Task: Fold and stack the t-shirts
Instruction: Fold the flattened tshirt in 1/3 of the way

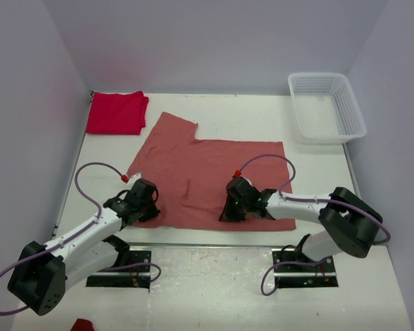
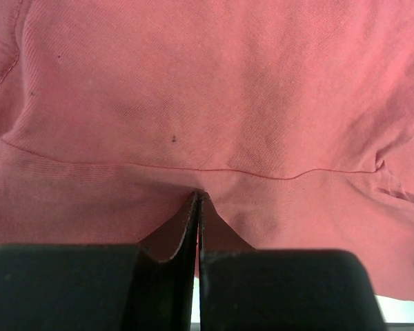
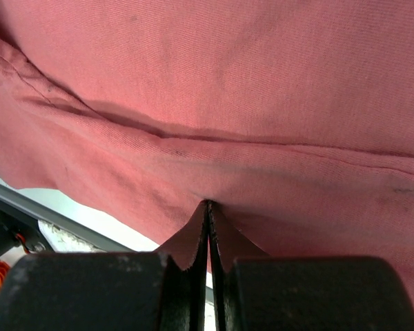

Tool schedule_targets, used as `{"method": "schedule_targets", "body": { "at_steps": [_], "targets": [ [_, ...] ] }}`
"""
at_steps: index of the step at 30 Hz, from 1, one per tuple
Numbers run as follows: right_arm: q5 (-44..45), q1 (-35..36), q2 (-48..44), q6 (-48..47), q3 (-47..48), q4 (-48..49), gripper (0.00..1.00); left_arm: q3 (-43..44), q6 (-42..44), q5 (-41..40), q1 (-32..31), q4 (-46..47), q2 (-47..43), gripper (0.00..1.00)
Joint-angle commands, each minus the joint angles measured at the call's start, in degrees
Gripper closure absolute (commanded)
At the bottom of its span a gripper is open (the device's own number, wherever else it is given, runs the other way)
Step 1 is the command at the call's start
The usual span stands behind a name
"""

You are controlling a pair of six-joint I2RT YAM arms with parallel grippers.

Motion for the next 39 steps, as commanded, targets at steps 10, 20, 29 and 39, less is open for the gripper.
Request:
{"method": "schedule_targets", "body": {
  "at_steps": [10,20,29,39],
  "targets": [
    [5.44,1.76,-1.81,1.92,-6.27,-11.61,1.0,0.23,-2.3,-0.61,-1.09,-3.33,-1.59,1.0],
    [10.17,2.46,-6.99,-3.96,-2.41,-15.99,0.99,5.41,-2.83,-5.88,-2.23,-7.9,-2.12,1.0],
    [19.15,8.79,-10.77,-10.56,23.4,-37.78,0.47,24.02,-6.08,-17.65,-9.44,-18.71,0.16,1.0],
    [25.84,1.69,-6.73,-16.96,40.57,-51.15,0.21,43.81,16.31,-19.61,-8.13,-7.21,14.82,0.64]
  ]
}}
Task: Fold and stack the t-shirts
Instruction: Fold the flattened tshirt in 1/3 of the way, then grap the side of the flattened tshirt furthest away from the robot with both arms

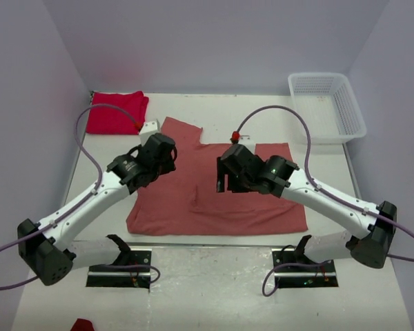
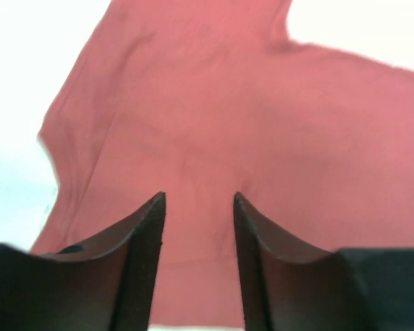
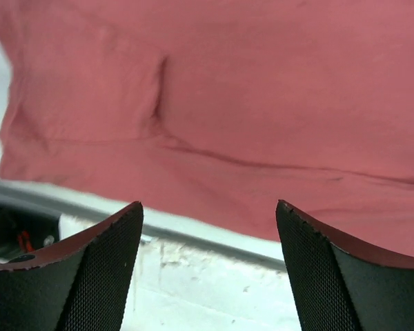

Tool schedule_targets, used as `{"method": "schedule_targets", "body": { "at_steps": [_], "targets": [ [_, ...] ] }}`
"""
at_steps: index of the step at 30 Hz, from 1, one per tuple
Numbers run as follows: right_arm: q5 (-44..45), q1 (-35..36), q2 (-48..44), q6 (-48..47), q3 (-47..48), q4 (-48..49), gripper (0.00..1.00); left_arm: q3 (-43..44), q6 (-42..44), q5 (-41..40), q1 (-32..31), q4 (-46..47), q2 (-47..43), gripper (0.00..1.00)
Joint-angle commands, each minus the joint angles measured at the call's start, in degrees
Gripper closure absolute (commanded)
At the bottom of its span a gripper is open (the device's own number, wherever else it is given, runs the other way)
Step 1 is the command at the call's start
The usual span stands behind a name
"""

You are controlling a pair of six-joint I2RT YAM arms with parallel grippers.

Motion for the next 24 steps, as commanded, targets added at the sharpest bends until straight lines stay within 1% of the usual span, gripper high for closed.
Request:
{"method": "schedule_targets", "body": {
  "at_steps": [1,2,3,4,5,6,7,8,9,10,12,13,14,15,19,20,24],
  "targets": [
    [3.87,-9.11,1.07,-4.73,3.57,-7.86,0.21,10.83,13.8,0.57,3.4,8.25,7.72,0.51],
    [1.95,-11.41,0.11,-5.96,3.92,-7.25,0.21,12.87,15.58,3.02,4.82,9.22,9.85,0.49],
    [1.32,-13.44,-0.42,-8.32,4.71,-6.9,0.21,14.89,17.33,3.91,8.57,11.32,14.13,0.45],
    [0.79,-17.2,-1.03,-9.56,6.2,-6.37,0.21,18.48,22.22,6.18,11.4,12.73,16.61,0.42],
    [-1.39,-19.15,-1.3,-12.27,7.08,-4.71,0.21,20.78,23.93,12.91,14.38,13.44,19.86,0.4],
    [-2.37,-20.91,-0.69,-13.17,8.57,-4.7,0.21,23.67,24.47,14.19,17.63,13.1,23.37,0.4],
    [-2.9,-24.15,-0.17,-13.88,11.46,-4.7,0.21,28.58,26.82,15.68,22.36,12.84,30.8,0.47],
    [-3.69,-25.4,0.54,-15.28,13.05,-5.31,0.21,31.24,28.24,20.31,24.24,13.09,34.62,0.52],
    [-5.18,-26.37,2.11,-16.07,14.72,-5.75,0.21,34.13,29.03,20.97,26.52,11.96,41.7,0.55],
    [-5.37,-27.95,2.91,-16.69,17.61,-6.53,0.22,39.38,30.78,21.41,27.06,11.78,44.64,0.56],
    [-5.8,-30.58,5.19,-18.62,19.39,-6.89,0.21,43.02,33.94,22.47,27.42,13.0,51.49,0.55],
    [-6.5,-31.73,5.98,-18.89,20.44,-7.07,0.21,46.09,34.75,22.9,27.59,13.1,53.36,0.53],
    [-7.38,-33.13,6.95,-19.5,20.8,-7.07,0.21,47.51,35.45,24.47,27.68,13.36,55.29,0.53],
    [-9.39,-35.32,8.87,-19.86,21.24,-6.98,0.22,50.39,36.15,24.05,27.86,13.27,58.53,0.52],
    [-10.64,-38.15,13.01,-21.26,21.16,-5.06,0.23,54.81,37.83,29.05,29.35,15.2,63.83,0.52],
    [-10.9,-38.59,13.55,-21.53,20.98,-4.61,0.23,55.25,38.44,31.67,29.35,15.73,64.62,0.52],
    [-13.8,-40.7,15.57,-21.62,19.14,-2.68,0.23,55.43,40.11,32.22,29.7,18.62,66.73,0.51]
  ]
}}
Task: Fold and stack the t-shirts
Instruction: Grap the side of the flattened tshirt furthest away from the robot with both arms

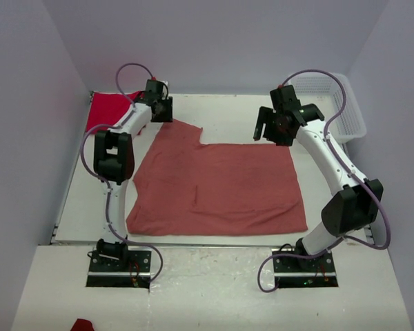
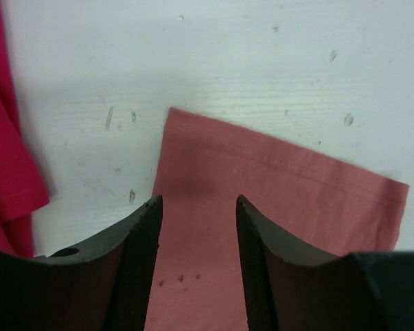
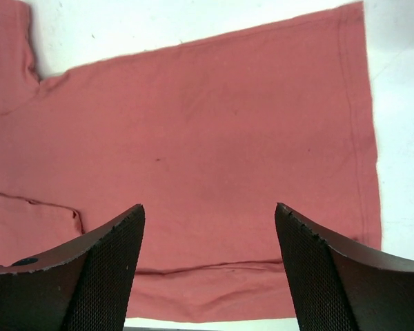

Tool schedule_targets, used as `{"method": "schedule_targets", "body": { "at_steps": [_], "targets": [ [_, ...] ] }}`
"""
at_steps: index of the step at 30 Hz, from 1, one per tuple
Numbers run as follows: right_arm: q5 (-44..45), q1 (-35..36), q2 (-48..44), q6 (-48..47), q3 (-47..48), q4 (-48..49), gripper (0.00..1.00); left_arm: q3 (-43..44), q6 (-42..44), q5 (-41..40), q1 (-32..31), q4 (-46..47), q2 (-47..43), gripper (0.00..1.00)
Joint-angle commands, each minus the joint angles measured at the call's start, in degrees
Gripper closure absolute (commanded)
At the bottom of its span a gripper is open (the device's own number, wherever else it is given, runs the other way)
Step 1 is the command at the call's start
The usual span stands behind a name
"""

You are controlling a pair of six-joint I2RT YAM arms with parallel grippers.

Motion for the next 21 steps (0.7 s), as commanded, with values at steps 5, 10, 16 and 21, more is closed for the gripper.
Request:
{"method": "schedule_targets", "body": {
  "at_steps": [5,10,16,21],
  "targets": [
    [-5.33,-1.63,-0.63,-2.06,-1.53,3.41,0.23,5.21,4.58,3.67,1.45,6.0,2.07,0.49],
    [-6.39,-2.68,-1.33,-1.88,-1.7,3.23,0.23,10.13,6.51,5.61,1.63,5.12,7.17,0.45],
    [-6.83,-3.73,-3.79,-2.32,-2.58,3.23,0.24,11.89,7.31,6.83,1.98,5.57,10.5,0.43],
    [-6.83,-4.97,-5.63,-2.23,-3.99,3.32,0.24,13.65,7.31,7.28,2.06,4.6,11.92,0.43]
  ]
}}
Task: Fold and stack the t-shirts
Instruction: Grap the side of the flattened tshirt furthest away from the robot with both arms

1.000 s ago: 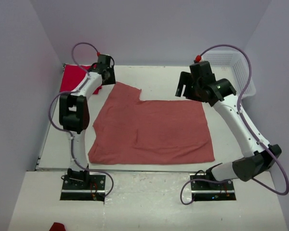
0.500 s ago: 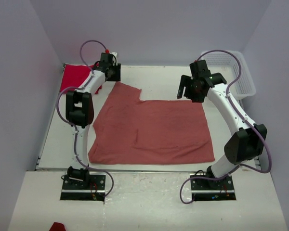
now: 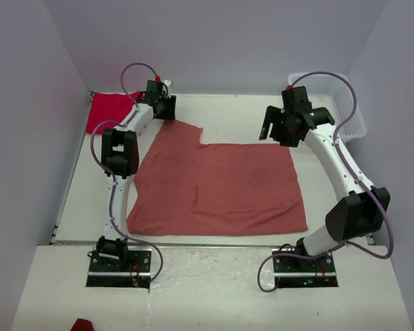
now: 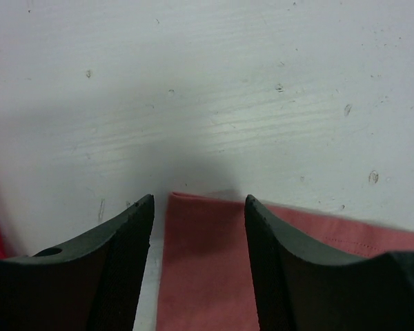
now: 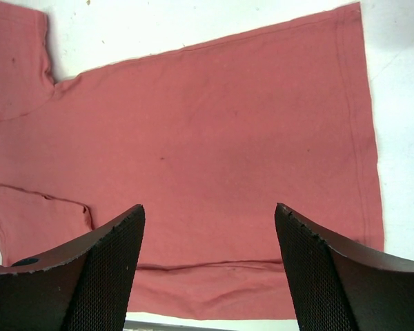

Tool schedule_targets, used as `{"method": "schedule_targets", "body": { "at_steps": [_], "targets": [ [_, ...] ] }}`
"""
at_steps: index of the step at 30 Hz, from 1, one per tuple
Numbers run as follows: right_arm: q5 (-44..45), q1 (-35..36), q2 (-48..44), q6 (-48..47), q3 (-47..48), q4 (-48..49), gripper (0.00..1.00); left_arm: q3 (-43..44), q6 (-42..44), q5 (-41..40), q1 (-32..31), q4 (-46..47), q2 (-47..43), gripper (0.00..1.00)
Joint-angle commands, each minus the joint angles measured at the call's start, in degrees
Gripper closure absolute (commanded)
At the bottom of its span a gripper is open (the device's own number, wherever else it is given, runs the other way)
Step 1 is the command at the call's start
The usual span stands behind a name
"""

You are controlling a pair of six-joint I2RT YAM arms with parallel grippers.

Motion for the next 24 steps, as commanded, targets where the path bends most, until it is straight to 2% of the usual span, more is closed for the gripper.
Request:
{"method": "schedule_targets", "body": {
  "at_steps": [1,6,12,16,18,24],
  "targets": [
    [-1.1,-0.99,-3.58,-0.75,-0.73,1.09,0.23,2.79,1.12,1.66,0.4,-0.06,0.99,0.43],
    [-1.1,-1.69,-4.81,-0.04,-1.17,-0.04,0.23,2.44,0.86,2.1,0.49,-0.32,1.34,0.5],
    [3.03,-2.92,-2.88,1.18,1.38,-3.21,0.23,2.17,0.68,2.1,0.49,-0.58,1.07,0.54],
    [4.78,-5.47,-0.16,3.81,1.29,-4.7,0.23,2.0,0.68,1.75,0.4,-1.11,1.16,0.67],
    [4.0,-6.96,2.2,4.7,1.2,-5.15,0.23,1.38,0.68,1.84,0.4,-1.02,0.99,0.7],
    [2.95,-8.37,11.42,6.73,2.95,-4.88,0.24,0.94,0.15,1.84,0.4,-0.23,0.2,1.0]
  ]
}}
